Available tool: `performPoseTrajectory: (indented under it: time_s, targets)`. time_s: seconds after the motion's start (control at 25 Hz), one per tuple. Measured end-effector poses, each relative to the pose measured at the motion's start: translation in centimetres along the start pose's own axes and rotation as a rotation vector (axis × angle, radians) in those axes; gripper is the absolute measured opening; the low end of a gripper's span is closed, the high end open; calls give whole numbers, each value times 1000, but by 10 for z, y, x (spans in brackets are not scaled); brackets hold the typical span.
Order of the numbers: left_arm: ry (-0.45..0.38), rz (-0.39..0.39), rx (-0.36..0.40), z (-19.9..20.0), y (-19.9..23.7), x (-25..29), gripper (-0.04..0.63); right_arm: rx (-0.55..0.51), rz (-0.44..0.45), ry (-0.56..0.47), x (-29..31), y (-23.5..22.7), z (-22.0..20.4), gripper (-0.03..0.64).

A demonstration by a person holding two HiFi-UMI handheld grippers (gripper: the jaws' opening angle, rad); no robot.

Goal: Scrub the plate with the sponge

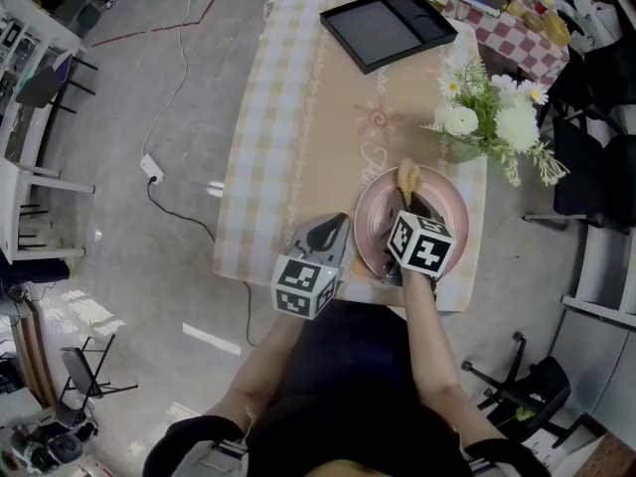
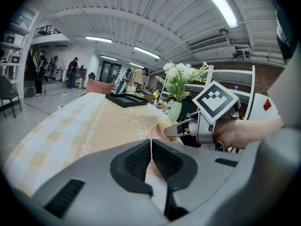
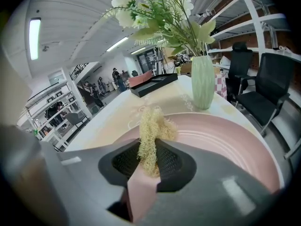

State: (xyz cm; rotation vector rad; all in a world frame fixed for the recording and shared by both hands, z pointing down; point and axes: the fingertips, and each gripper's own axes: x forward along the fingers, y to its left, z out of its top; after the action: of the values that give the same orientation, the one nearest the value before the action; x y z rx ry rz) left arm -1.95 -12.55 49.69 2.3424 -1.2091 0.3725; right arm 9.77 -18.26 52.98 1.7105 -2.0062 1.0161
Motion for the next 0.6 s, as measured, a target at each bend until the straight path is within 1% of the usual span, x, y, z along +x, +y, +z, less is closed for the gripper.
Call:
performPoseTrajectory:
  time_s: [0.2, 0.6]
  targets:
    - [-3, 5, 4, 1, 1, -1, 17, 10, 36, -1, 2, 6, 0, 87]
    - [2, 13, 5, -3, 1, -5, 17, 21, 73, 2, 3, 13, -2, 86]
